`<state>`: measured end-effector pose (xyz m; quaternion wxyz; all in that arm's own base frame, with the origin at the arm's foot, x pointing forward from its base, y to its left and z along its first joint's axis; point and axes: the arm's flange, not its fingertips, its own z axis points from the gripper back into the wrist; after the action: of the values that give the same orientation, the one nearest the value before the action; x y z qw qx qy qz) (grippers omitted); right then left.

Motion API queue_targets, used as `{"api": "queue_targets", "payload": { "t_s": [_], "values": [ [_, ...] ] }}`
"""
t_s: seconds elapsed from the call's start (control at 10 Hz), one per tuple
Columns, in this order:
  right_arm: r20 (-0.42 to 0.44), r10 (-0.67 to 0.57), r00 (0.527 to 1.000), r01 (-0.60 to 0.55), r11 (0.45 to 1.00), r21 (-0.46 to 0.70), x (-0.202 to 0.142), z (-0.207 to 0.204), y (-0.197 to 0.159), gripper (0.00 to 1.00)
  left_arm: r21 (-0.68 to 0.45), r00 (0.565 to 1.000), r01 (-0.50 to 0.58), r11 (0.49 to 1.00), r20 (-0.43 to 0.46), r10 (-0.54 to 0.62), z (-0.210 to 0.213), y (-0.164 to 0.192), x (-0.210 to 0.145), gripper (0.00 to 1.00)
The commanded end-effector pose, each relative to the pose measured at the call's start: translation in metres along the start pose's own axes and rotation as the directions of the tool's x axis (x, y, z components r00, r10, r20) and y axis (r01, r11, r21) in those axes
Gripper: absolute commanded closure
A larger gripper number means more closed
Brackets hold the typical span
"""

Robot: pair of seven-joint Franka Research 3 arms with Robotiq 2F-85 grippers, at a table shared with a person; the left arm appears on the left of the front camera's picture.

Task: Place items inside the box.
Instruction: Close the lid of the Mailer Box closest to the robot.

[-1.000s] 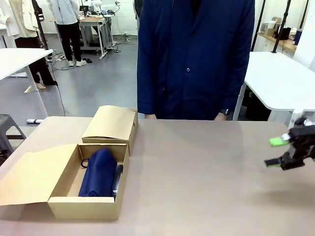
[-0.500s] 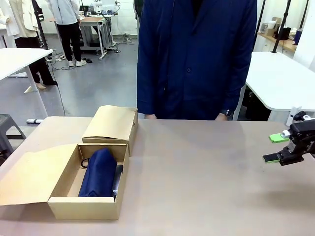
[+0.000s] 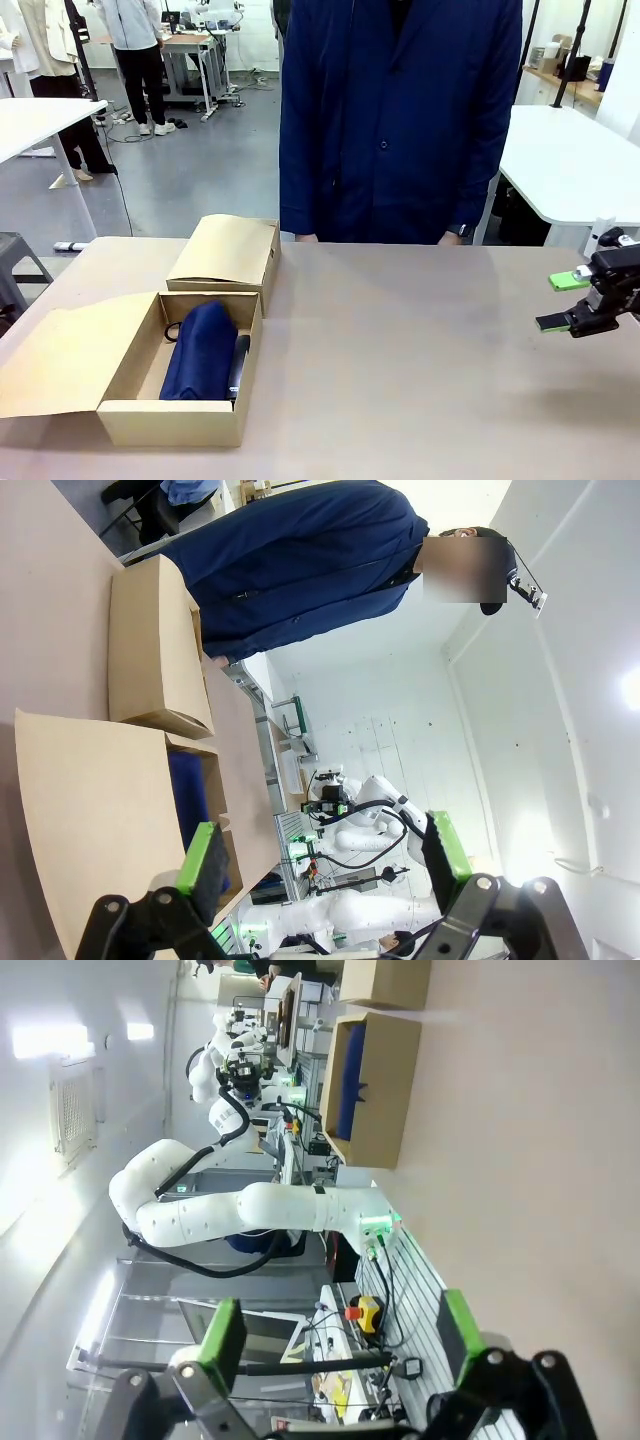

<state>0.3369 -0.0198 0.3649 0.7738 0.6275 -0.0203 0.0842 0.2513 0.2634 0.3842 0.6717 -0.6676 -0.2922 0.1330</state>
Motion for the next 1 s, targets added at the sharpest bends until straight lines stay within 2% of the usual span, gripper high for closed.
{"api": "queue_targets", "payload": {
  "t_s": [0.0,0.1,0.2,0.3,0.4,0.5,0.6,0.7,0.8,0.9],
  "values": [
    [0.001,-0.007,1.000,0.007,1.000,0.003,-0.001,0.001,0.002,0.00,-0.142,0.962,0.180,0.973,-0.183,-0.204,-0.023,-0.011,-0.002,0.00],
    [0.001,-0.007,1.000,0.007,1.000,0.003,-0.001,0.001,0.002,0.00,-0.263,0.807,0.350,0.899,-0.403,-0.432,-0.067,-0.029,-0.019,0.00],
    [0.001,-0.007,1.000,0.007,1.000,0.003,-0.001,0.001,0.002,0.00,-0.384,0.641,0.453,0.805,-0.487,-0.593,-0.105,-0.046,-0.038,0.00],
    [0.001,-0.007,1.000,0.007,1.000,0.003,-0.001,0.001,0.002,0.00,-0.462,0.456,0.536,0.706,-0.546,-0.703,-0.138,-0.056,-0.058,0.00],
    [0.001,-0.007,1.000,0.007,1.000,0.003,-0.001,0.001,0.002,0.00,-0.481,0.275,0.678,0.556,-0.536,-0.798,-0.159,-0.059,-0.074,0.00],
    [0.001,-0.007,1.000,0.007,1.000,0.003,-0.001,0.001,0.002,0.00,-0.444,0.042,0.855,0.268,-0.456,-0.889,-0.171,-0.053,-0.077,0.00],
    [0.001,-0.007,1.000,0.007,1.000,0.003,-0.001,0.001,0.002,0.00,-0.454,-0.076,0.880,0.137,-0.420,-0.904,-0.174,-0.043,-0.073,0.00],
    [0.001,-0.007,1.000,0.007,1.000,0.003,-0.001,0.001,0.002,0.00,-0.395,-0.216,0.917,-0.047,-0.396,-0.893,-0.172,-0.033,-0.062,0.00],
    [0.001,-0.007,1.000,0.007,1.000,0.003,-0.001,0.001,0.002,0.00,-0.378,-0.294,0.913,-0.155,-0.347,-0.890,-0.168,-0.022,-0.051,0.00],
    [0.001,-0.007,1.000,0.007,1.000,0.003,-0.001,0.001,0.002,0.00,-0.319,-0.386,0.901,-0.292,-0.286,-0.877,-0.162,-0.010,-0.040,0.00]
  ]
}}
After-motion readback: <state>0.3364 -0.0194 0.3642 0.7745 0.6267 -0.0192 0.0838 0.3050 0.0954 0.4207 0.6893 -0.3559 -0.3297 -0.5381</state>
